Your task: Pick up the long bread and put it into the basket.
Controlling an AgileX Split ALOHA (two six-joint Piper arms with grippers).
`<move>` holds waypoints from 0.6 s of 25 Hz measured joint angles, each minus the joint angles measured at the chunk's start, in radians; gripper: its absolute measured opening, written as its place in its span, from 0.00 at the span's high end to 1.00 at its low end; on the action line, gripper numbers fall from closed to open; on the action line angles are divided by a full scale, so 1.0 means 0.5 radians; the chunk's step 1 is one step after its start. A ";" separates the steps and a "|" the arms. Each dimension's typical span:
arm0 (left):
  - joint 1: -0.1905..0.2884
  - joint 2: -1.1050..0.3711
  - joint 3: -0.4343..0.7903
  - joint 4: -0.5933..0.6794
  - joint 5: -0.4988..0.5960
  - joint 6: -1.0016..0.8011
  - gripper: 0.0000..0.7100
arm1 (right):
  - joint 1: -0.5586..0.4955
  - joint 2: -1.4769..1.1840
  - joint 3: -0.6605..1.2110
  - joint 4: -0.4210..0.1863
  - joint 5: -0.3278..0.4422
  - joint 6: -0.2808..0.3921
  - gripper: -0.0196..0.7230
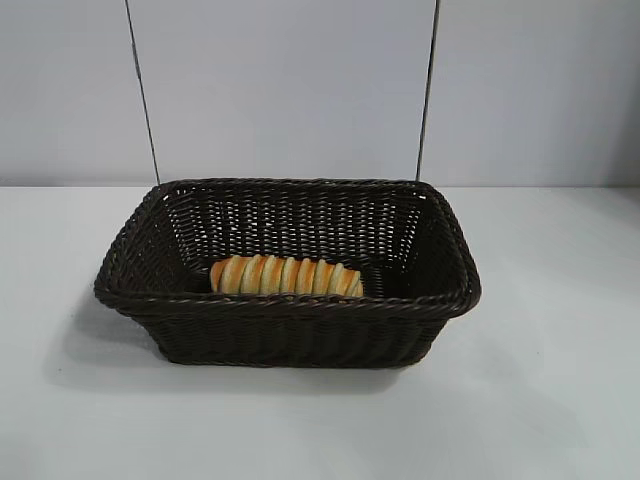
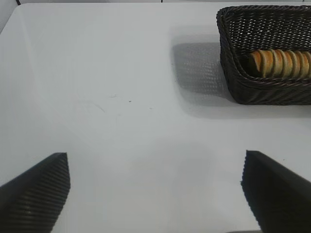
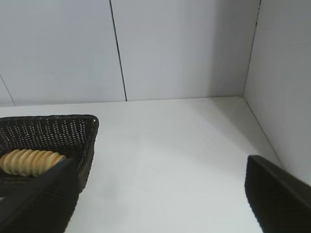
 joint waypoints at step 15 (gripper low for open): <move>0.000 0.000 0.000 0.000 0.000 0.000 0.02 | 0.000 0.002 0.304 -0.013 -0.126 0.000 0.08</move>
